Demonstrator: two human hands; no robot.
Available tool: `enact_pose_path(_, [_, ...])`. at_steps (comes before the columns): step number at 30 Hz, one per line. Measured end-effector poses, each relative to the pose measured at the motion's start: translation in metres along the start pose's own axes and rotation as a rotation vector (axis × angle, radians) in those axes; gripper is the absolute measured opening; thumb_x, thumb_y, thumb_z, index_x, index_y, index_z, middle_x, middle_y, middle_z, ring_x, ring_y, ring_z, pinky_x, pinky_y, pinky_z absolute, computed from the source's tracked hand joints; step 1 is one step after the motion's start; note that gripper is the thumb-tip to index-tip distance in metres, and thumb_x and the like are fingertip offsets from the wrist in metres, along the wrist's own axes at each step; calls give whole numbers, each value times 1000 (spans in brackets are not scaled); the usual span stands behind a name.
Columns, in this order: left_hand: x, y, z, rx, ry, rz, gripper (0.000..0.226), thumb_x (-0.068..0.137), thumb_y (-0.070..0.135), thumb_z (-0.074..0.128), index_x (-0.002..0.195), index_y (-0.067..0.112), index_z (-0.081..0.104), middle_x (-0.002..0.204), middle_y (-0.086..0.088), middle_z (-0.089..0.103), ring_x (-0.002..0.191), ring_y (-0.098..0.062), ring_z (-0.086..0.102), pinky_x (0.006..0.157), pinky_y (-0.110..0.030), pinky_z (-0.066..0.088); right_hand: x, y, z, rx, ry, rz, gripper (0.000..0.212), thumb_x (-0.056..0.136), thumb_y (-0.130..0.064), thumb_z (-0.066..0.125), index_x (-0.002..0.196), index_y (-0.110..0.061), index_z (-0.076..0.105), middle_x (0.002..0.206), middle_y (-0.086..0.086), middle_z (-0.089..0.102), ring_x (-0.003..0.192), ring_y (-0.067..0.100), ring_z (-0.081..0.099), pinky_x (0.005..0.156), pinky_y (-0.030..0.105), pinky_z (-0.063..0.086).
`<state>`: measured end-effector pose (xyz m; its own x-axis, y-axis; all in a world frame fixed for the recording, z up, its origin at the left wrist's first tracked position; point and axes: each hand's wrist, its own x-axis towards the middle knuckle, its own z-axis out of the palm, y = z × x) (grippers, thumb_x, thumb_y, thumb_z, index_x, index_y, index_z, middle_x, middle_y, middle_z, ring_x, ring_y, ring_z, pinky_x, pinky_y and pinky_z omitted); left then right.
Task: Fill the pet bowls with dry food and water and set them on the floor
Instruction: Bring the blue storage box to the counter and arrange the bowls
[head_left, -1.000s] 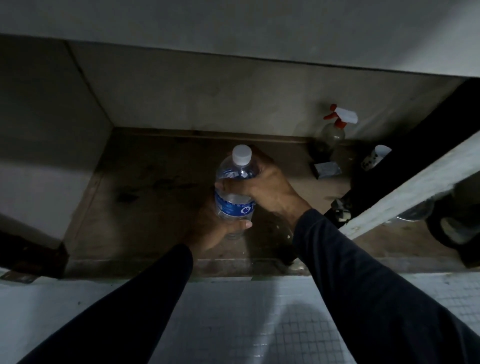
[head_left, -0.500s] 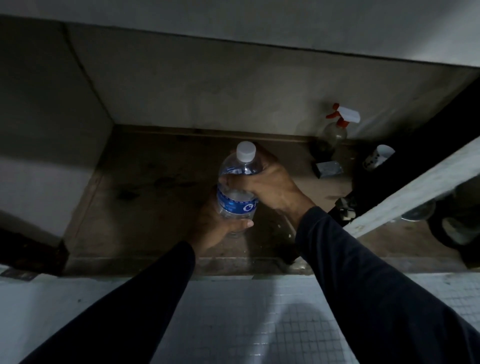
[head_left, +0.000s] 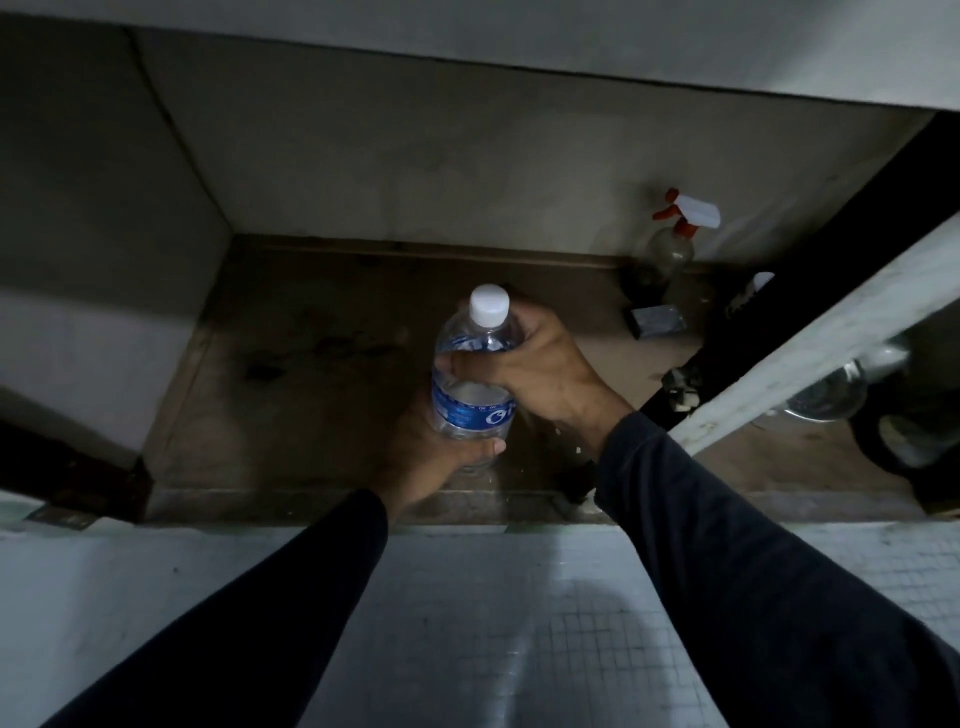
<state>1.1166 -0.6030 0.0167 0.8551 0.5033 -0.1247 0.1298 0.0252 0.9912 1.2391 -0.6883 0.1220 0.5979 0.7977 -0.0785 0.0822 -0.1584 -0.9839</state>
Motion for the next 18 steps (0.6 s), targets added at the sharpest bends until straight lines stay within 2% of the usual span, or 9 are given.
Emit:
enact_pose_path(2, [-11, 1, 2, 5, 0, -8, 73, 69, -8, 88, 123, 32, 58, 118, 23, 72, 111, -1, 68, 87, -18, 57, -9, -1, 2, 5, 3, 15, 47, 67, -16, 93, 105, -9, 67, 101, 7, 76, 94, 25, 75, 88, 54, 60])
enact_pose_path(5, [-32, 2, 3, -29, -27, -29, 74, 70, -10, 86, 130, 23, 57, 126, 8, 71, 118, -13, 68, 92, -28, 58, -27, -5, 4, -14, -3, 55, 57, 63, -28, 94, 109, -13, 64, 104, 5, 76, 95, 24, 75, 86, 53, 61])
enact_pose_path(8, [-59, 7, 6, -44, -31, -76, 85, 67, -2, 91, 139, 20, 52, 135, -1, 67, 125, -21, 64, 99, -37, 56, -52, -12, 6, -40, -12, 83, 53, 66, -26, 93, 108, -14, 64, 104, 5, 76, 94, 22, 75, 86, 52, 61])
enact_pose_path(11, [-91, 16, 9, -5, -37, -109, 89, 66, 7, 96, 142, 16, 51, 136, -6, 65, 127, -26, 63, 106, -52, 52, -80, -23, 9, -18, 3, 122, 53, 65, -26, 93, 108, -15, 65, 103, 5, 75, 96, 23, 74, 87, 54, 61])
enact_pose_path(14, [-126, 29, 13, 47, -80, -180, 85, 72, 8, 93, 143, 22, 49, 136, 2, 65, 127, -20, 62, 104, -45, 52, -112, -42, 11, -53, -16, 172, 50, 67, -28, 93, 108, -18, 65, 103, 1, 75, 96, 17, 73, 89, 49, 61])
enact_pose_path(18, [-173, 64, 17, 122, -111, -275, 89, 67, 40, 96, 142, 37, 49, 135, 9, 65, 124, -14, 64, 104, -48, 54, -155, -76, 13, -12, -8, 241, 51, 69, -27, 93, 110, -20, 64, 103, -1, 74, 98, 14, 72, 92, 45, 60])
